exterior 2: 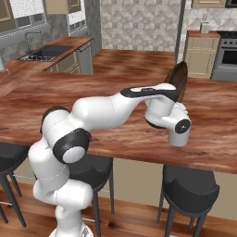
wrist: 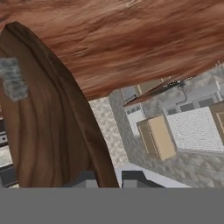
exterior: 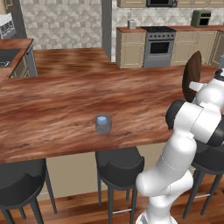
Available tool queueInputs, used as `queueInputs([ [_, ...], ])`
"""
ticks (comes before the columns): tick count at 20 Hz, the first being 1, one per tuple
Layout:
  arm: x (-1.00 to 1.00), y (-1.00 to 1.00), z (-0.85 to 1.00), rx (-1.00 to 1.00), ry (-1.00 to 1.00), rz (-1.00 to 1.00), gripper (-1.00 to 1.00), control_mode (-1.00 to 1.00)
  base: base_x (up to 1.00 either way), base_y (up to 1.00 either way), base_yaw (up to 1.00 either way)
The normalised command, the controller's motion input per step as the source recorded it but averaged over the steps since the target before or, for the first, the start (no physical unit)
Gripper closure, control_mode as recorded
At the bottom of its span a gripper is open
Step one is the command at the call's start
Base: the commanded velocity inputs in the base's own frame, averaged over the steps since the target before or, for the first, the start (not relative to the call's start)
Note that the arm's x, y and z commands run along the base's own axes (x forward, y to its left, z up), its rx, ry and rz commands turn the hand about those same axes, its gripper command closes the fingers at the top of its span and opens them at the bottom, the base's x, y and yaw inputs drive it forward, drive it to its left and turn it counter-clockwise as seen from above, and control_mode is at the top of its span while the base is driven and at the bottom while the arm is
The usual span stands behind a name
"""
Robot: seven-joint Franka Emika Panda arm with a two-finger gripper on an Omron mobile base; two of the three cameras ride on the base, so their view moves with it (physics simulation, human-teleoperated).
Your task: There are four ice cubes in the ice bowl. Place two ice cubes in each glass of water.
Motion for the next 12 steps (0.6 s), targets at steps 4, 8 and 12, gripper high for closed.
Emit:
queueInputs([
  [4, 0.00, -0.17, 0.00, 0.18, 0.00, 0.00, 1.00, -1.00, 0.00, 0.00, 0.00],
  [8, 0.00, -0.03, 0.00, 0.08, 0.00, 0.00, 1.00, -1.00, 0.00, 0.00, 0.00],
  [12, 0.00, 0.00, 0.00, 0.02, 0.00, 0.00, 1.00, -1.00, 0.00, 0.00, 0.00],
])
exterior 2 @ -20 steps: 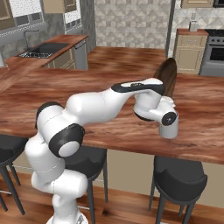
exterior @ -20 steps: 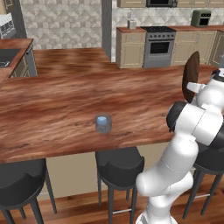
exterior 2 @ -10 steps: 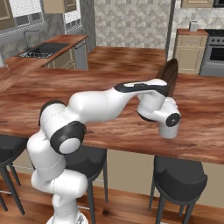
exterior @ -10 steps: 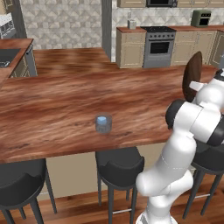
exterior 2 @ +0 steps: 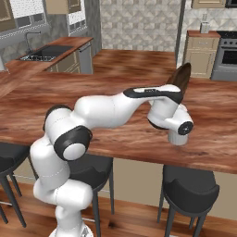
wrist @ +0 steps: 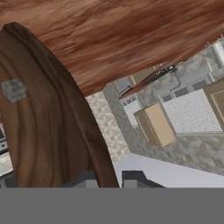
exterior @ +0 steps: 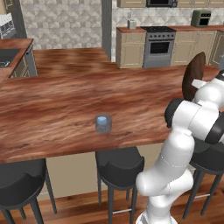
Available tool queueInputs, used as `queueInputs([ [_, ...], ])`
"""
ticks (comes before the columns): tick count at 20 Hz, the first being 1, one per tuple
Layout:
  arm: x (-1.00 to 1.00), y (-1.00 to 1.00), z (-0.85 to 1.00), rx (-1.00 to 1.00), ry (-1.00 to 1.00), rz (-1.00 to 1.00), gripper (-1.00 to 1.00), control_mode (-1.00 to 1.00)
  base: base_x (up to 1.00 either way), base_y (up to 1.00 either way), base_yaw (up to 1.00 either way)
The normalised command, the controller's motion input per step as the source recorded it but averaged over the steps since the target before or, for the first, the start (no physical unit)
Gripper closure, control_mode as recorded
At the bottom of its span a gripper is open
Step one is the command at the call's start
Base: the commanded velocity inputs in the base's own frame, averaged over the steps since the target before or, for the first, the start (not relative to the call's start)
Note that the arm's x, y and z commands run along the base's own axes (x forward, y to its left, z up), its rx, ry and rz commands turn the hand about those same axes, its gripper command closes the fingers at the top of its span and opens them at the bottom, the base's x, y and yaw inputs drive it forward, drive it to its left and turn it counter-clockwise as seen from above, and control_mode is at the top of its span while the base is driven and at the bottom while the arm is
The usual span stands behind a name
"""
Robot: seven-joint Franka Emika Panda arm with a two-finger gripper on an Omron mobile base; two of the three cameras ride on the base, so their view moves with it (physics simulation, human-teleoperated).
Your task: There are four ice cubes in the ice bowl. Place two ice cubes in each glass of water.
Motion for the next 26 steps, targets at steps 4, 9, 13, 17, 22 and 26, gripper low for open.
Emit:
queueInputs([
  [4, 0.00, -0.04, 0.00, 0.01, 0.00, 0.00, 1.00, -1.00, 0.00, 0.00, 0.00],
  [9, 0.01, -0.25, 0.00, 0.07, 0.00, 0.00, 1.00, -1.00, 0.00, 0.00, 0.00],
  [13, 0.02, -0.29, 0.02, 0.16, 0.00, 0.00, 1.00, -1.00, 0.00, 0.00, 0.00],
  [17, 0.00, -0.19, 0.00, 0.17, 0.00, 0.00, 1.00, -1.00, 0.00, 0.00, 0.00],
  [22, 0.00, -0.12, 0.00, 0.14, 0.00, 0.00, 1.00, -1.00, 0.00, 0.00, 0.00],
  [26, 0.00, -0.06, 0.00, 0.10, 0.00, 0.00, 1.00, -1.00, 0.00, 0.00, 0.00],
])
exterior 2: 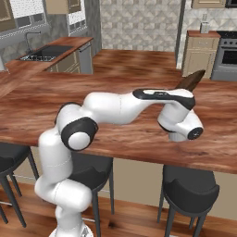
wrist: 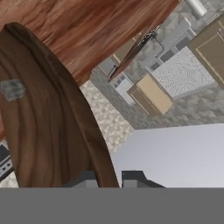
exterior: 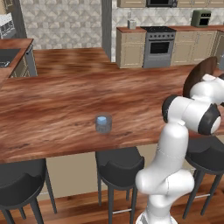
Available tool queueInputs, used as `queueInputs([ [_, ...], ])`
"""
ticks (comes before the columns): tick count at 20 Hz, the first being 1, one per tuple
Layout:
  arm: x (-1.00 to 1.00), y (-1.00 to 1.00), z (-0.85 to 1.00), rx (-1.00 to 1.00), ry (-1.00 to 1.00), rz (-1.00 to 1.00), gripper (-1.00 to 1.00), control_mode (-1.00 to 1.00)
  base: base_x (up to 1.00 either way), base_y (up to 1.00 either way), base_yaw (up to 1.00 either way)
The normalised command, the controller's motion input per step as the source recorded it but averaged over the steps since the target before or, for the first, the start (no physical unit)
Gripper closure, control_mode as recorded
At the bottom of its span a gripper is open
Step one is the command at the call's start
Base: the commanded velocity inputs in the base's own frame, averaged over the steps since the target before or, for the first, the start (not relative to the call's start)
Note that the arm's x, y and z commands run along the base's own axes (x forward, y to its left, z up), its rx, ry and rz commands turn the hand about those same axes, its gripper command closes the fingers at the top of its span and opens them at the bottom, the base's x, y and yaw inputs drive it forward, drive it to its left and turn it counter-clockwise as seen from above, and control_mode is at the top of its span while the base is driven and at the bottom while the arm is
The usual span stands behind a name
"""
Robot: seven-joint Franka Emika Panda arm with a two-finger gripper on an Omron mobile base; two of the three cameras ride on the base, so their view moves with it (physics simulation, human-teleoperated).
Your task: There are four ice cubes in the ice bowl. Place two ice cubes in each glass of water.
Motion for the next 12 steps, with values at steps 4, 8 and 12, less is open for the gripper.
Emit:
queueInputs([
  [4, 0.00, -0.05, 0.00, 0.04, 0.00, 0.00, 1.00, -1.00, 0.00, 0.00, 0.00],
  [8, 0.00, -0.01, 0.00, 0.00, 0.00, 0.00, 1.00, -1.00, 0.00, 0.00, 0.00],
  [12, 0.01, -0.01, 0.11, 0.00, -0.03, 0.00, 1.00, -1.00, 0.00, 0.00, 0.00],
])
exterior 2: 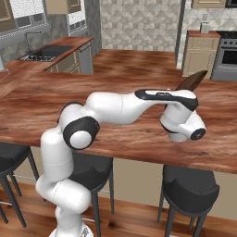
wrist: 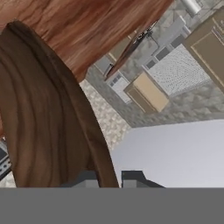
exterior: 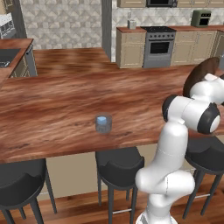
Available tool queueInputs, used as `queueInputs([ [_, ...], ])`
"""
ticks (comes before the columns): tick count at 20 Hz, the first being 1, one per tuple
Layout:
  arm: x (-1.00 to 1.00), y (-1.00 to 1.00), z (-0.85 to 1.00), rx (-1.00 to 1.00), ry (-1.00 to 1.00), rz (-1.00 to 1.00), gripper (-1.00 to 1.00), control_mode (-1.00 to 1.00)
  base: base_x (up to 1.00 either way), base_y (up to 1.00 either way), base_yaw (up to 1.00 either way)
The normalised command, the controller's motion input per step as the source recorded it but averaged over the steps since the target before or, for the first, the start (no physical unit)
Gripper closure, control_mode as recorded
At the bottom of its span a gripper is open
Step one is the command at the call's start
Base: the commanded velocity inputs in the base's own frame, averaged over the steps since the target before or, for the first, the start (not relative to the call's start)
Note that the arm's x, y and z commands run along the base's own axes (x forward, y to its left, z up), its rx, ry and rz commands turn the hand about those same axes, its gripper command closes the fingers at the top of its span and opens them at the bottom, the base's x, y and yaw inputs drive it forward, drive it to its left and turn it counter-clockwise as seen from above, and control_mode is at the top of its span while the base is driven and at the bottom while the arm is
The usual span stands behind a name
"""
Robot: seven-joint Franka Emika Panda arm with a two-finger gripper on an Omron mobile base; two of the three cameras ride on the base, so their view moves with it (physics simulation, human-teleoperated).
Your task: There are four ice cubes in the ice bowl. Place two ice cubes in each glass of water.
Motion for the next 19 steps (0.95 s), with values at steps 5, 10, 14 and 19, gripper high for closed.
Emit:
queueInputs([
  [5, -0.08, 0.24, 0.96, 0.00, -0.31, 0.00, 1.00, -1.00, 0.00, 0.00, 0.00],
  [10, -0.38, 0.27, 0.87, -0.03, -0.30, 0.04, 1.00, -1.00, 0.00, 0.00, 0.00],
  [14, -0.96, 0.80, 0.12, -0.44, -0.29, 0.29, 1.00, -1.00, 0.00, 0.00, 0.00],
  [19, -1.00, 0.58, -0.54, -0.79, 0.00, 0.45, 1.00, -1.00, 0.00, 0.00, 0.00],
])
